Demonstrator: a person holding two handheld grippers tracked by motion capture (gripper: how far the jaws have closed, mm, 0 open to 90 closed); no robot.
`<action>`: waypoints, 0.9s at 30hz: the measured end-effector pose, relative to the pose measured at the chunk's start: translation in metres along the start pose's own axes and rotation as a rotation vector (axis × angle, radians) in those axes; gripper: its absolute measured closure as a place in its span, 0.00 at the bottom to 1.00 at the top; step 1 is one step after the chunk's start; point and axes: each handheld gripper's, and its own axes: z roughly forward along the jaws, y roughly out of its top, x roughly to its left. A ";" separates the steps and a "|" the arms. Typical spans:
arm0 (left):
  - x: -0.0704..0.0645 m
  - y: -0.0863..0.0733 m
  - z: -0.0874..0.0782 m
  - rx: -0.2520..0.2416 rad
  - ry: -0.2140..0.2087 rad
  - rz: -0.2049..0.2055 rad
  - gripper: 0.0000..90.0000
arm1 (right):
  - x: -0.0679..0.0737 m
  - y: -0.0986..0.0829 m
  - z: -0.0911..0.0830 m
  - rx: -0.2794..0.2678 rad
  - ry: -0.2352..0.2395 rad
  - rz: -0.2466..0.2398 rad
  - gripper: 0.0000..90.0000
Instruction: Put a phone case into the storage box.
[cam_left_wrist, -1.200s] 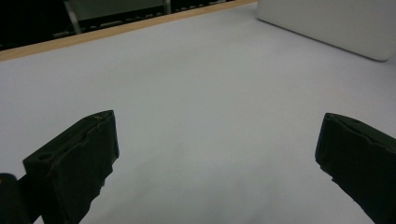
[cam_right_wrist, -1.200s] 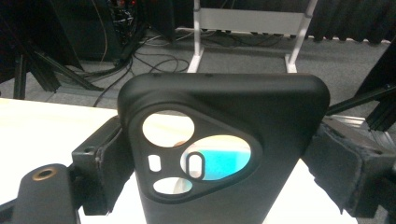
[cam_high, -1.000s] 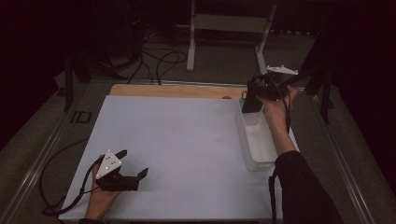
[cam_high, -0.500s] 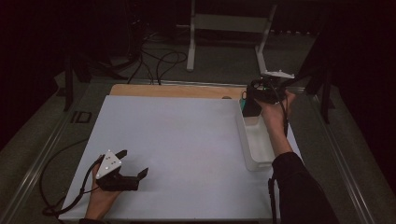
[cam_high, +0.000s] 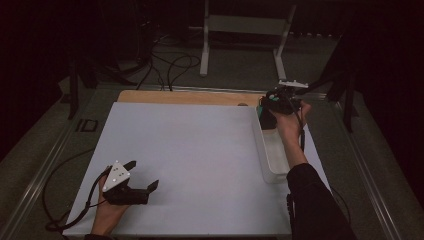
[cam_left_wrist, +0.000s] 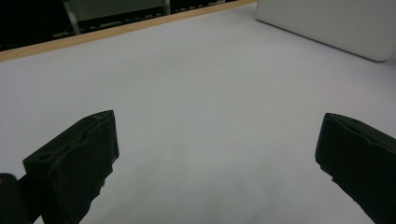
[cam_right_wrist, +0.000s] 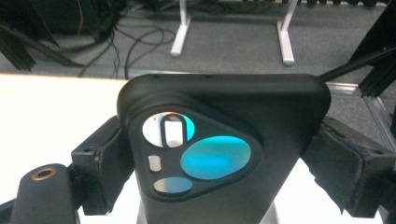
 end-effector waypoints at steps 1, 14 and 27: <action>0.000 0.000 0.000 0.000 -0.001 0.001 0.00 | 0.001 -0.002 0.004 0.011 -0.006 -0.008 0.16; 0.000 0.000 -0.001 -0.002 -0.004 0.000 0.00 | 0.000 -0.010 0.042 0.104 -0.011 -0.005 0.08; 0.000 0.001 -0.004 -0.013 0.010 -0.002 0.00 | 0.001 -0.029 -0.027 -0.023 0.154 -0.047 0.09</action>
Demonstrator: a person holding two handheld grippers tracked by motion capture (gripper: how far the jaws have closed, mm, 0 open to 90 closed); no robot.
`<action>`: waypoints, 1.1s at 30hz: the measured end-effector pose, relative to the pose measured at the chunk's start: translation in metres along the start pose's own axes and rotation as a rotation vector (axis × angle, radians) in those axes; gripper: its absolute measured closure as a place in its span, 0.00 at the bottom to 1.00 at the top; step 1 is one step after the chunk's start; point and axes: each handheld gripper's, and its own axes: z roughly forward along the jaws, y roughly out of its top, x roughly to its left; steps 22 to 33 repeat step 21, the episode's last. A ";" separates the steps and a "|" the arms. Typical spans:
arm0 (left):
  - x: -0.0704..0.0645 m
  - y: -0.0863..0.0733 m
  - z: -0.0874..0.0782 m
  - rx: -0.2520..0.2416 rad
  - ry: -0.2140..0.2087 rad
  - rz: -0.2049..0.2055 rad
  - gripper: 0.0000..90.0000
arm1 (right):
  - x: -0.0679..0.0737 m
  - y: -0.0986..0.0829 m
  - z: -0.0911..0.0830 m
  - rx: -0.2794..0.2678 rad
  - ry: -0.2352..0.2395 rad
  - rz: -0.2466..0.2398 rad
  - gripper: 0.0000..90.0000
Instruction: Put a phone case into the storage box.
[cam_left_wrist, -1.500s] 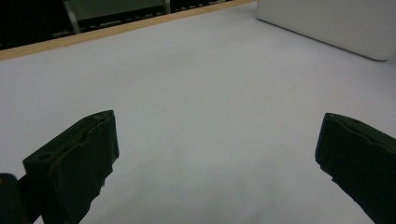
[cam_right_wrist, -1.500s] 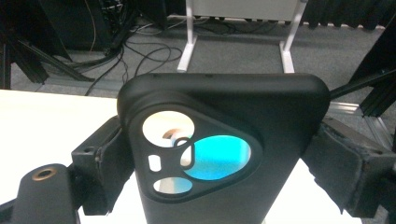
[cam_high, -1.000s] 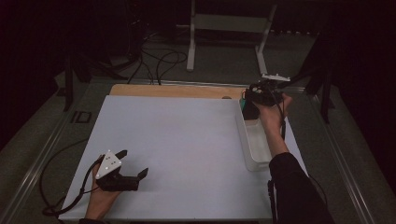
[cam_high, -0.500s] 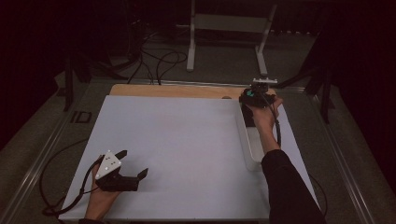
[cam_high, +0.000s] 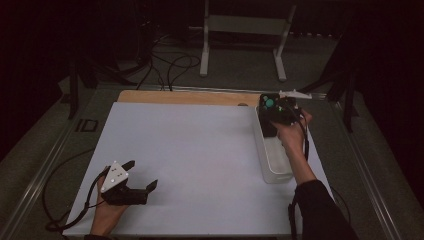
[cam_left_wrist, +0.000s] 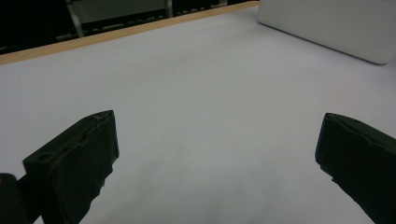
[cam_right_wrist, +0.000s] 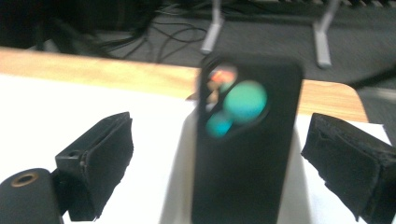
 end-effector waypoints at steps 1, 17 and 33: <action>0.000 0.001 -0.001 -0.005 0.001 -0.002 0.00 | 0.003 -0.007 -0.008 0.004 0.019 -0.016 0.09; 0.012 0.014 -0.020 -0.088 0.066 -0.039 0.00 | 0.025 -0.138 -0.109 -0.219 0.248 -0.165 0.11; 0.013 0.014 -0.021 -0.092 0.068 -0.042 0.00 | 0.025 -0.151 -0.111 -0.229 0.266 -0.155 0.11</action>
